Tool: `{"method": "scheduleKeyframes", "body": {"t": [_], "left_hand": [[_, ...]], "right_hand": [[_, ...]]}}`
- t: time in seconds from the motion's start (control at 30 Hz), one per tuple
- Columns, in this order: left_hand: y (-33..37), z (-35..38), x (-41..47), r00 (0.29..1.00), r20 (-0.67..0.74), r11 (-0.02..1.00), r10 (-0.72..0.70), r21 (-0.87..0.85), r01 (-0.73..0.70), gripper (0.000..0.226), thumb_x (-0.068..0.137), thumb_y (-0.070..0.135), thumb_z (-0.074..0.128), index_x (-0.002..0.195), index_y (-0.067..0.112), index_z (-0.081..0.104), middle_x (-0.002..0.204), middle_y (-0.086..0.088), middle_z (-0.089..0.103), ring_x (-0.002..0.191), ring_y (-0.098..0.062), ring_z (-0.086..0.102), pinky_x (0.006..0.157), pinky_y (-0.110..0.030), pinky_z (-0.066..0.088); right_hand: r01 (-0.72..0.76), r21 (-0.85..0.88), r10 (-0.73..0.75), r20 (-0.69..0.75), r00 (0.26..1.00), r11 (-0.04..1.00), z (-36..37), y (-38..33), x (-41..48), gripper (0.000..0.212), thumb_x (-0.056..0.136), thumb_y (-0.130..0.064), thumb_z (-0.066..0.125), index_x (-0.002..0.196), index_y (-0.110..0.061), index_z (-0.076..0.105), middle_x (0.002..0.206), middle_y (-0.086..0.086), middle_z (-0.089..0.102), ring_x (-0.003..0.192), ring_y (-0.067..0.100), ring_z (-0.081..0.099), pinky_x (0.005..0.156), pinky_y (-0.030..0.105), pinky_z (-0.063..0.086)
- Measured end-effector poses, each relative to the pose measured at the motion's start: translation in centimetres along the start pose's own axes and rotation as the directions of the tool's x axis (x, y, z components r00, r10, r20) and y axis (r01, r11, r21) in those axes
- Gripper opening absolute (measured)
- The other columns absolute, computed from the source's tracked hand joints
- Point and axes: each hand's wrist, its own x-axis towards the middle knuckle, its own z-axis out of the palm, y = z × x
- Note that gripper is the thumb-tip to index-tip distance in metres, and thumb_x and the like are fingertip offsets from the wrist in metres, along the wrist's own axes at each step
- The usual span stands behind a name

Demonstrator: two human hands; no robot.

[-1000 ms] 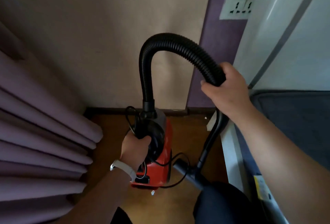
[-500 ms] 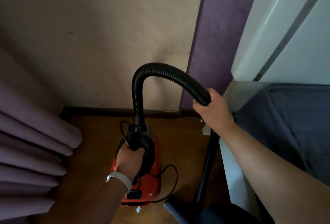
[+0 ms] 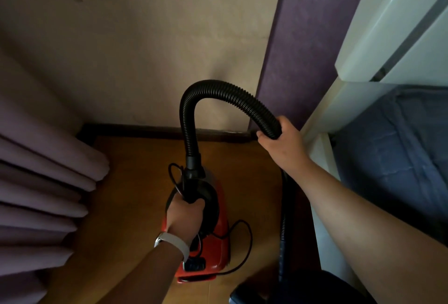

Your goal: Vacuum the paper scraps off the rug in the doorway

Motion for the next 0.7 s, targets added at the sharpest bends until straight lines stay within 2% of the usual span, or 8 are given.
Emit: {"method": "scheduleKeyframes", "body": {"t": [0.1, 0.17, 0.23, 0.33, 0.43, 0.5, 0.6, 0.7], "left_hand": [[-0.3, 0.0, 0.9, 1.000, 0.001, 1.000, -0.013, 0.016, 0.013, 0.022, 0.087, 0.010, 0.060, 0.107, 0.019, 0.061, 0.079, -0.006, 0.070, 0.066, -0.027, 0.068, 0.054, -0.037, 0.057], [-0.5, -0.2, 1.5, 1.000, 0.005, 1.000, -0.023, 0.008, 0.022, 0.021, 0.088, 0.010, 0.060, 0.109, 0.013, 0.062, 0.075, -0.006, 0.068, 0.058, -0.022, 0.065, 0.045, -0.029, 0.050], [-0.6, -0.3, 2.2, 1.000, 0.011, 1.000, -0.028, -0.005, 0.028, 0.022, 0.088, 0.009, 0.060, 0.110, 0.012, 0.061, 0.070, -0.008, 0.066, 0.052, -0.021, 0.060, 0.043, -0.027, 0.047], [-0.6, -0.4, 3.1, 0.999, 0.016, 0.999, -0.043, -0.029, 0.044, 0.021, 0.089, 0.010, 0.061, 0.109, 0.017, 0.060, 0.075, -0.012, 0.068, 0.060, -0.025, 0.063, 0.052, -0.034, 0.054], [-0.9, -0.6, 3.7, 0.999, 0.033, 0.999, -0.033, 0.011, 0.032, 0.021, 0.088, 0.013, 0.062, 0.108, 0.013, 0.061, 0.077, -0.010, 0.068, 0.062, -0.024, 0.065, 0.055, -0.035, 0.054], [-1.0, -0.7, 3.8, 0.999, 0.049, 0.998, -0.010, 0.058, 0.007, 0.029, 0.087, 0.019, 0.064, 0.114, 0.011, 0.057, 0.084, -0.007, 0.068, 0.068, -0.022, 0.066, 0.053, -0.032, 0.052], [-0.7, -1.2, 3.5, 1.000, -0.001, 0.991, 0.012, 0.135, -0.012, 0.048, 0.082, 0.035, 0.070, 0.119, 0.014, 0.047, 0.099, -0.003, 0.061, 0.080, -0.020, 0.063, 0.054, -0.029, 0.050], [-0.3, -2.1, 3.2, 0.998, -0.019, 0.977, 0.064, 0.206, -0.059, 0.072, 0.067, 0.057, 0.071, 0.121, 0.016, 0.046, 0.112, -0.003, 0.053, 0.095, -0.024, 0.060, 0.066, -0.038, 0.058]], "right_hand": [[-0.024, -0.023, 0.024, 0.001, 1.000, 0.999, 0.4, 0.7, 0.1, 0.031, 0.086, -0.027, 0.074, 0.111, -0.020, 0.057, 0.090, -0.014, 0.058, 0.084, 0.002, 0.059, 0.062, 0.016, 0.044], [-0.036, -0.040, 0.037, 0.014, 0.999, 0.999, 0.7, 1.1, 0.1, 0.032, 0.086, -0.027, 0.073, 0.113, -0.020, 0.058, 0.092, -0.011, 0.060, 0.087, 0.008, 0.062, 0.063, 0.018, 0.046], [-0.035, -0.055, 0.037, 0.027, 0.999, 0.998, 1.0, 1.4, 0.2, 0.032, 0.086, -0.027, 0.073, 0.114, -0.019, 0.058, 0.096, -0.007, 0.063, 0.090, 0.012, 0.063, 0.068, 0.023, 0.051], [-0.018, -0.079, 0.022, 0.039, 0.999, 0.997, 1.2, 1.2, 0.2, 0.030, 0.085, -0.027, 0.074, 0.110, -0.020, 0.058, 0.094, -0.006, 0.063, 0.088, 0.012, 0.062, 0.069, 0.025, 0.052], [0.004, -0.076, -0.001, 0.043, 0.999, 0.997, 1.1, 0.9, 0.1, 0.033, 0.085, -0.026, 0.074, 0.113, -0.022, 0.057, 0.097, -0.009, 0.061, 0.091, 0.009, 0.060, 0.069, 0.020, 0.048], [0.014, -0.070, -0.010, 0.050, 0.999, 0.997, 0.8, 0.8, 0.0, 0.036, 0.086, -0.025, 0.073, 0.117, -0.022, 0.056, 0.101, -0.009, 0.060, 0.095, 0.009, 0.059, 0.069, 0.015, 0.044], [0.029, -0.075, -0.025, 0.055, 0.998, 0.997, 0.2, 0.6, -0.2, 0.040, 0.088, -0.024, 0.072, 0.124, -0.023, 0.054, 0.107, -0.010, 0.059, 0.099, 0.007, 0.057, 0.071, 0.012, 0.042], [0.023, -0.090, -0.018, 0.056, 0.998, 0.996, -0.3, 0.5, -0.3, 0.043, 0.089, -0.023, 0.070, 0.129, -0.022, 0.052, 0.111, -0.009, 0.057, 0.100, 0.007, 0.055, 0.073, 0.014, 0.042]]}}
